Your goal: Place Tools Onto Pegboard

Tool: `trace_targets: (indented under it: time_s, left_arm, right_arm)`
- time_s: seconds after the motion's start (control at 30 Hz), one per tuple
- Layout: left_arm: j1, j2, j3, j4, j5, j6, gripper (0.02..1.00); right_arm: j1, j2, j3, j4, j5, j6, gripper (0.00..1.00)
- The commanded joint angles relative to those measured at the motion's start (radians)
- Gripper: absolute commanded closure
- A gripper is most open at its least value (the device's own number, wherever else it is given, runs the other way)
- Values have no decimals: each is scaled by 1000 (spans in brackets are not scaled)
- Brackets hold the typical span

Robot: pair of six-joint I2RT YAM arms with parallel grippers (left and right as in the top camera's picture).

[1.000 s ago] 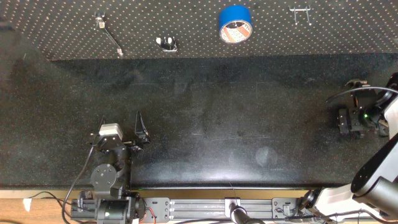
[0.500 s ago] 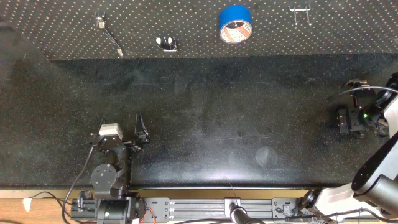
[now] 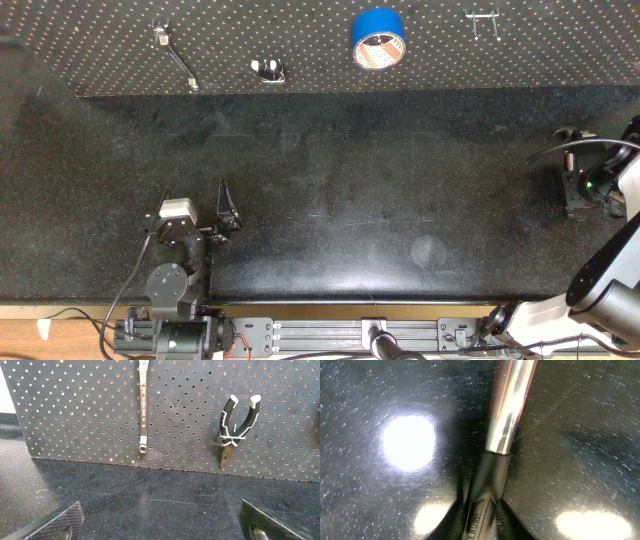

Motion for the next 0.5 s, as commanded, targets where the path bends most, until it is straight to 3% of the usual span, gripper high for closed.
trace_targets:
  time_s: [0.03, 0.27, 0.5]
  left_arm:
    - [-4, -9, -2, -7, 10, 2, 23]
    - [-4, -9, -2, -7, 10, 2, 23]
    - [-4, -9, -2, -7, 10, 2, 23]
  right_arm:
    - [-5, 37, -10, -6, -6, -8, 921]
    - [-5, 4, -10, 13, -23, 15, 923]
    - [40, -469, -10, 7, -132, 298, 925]
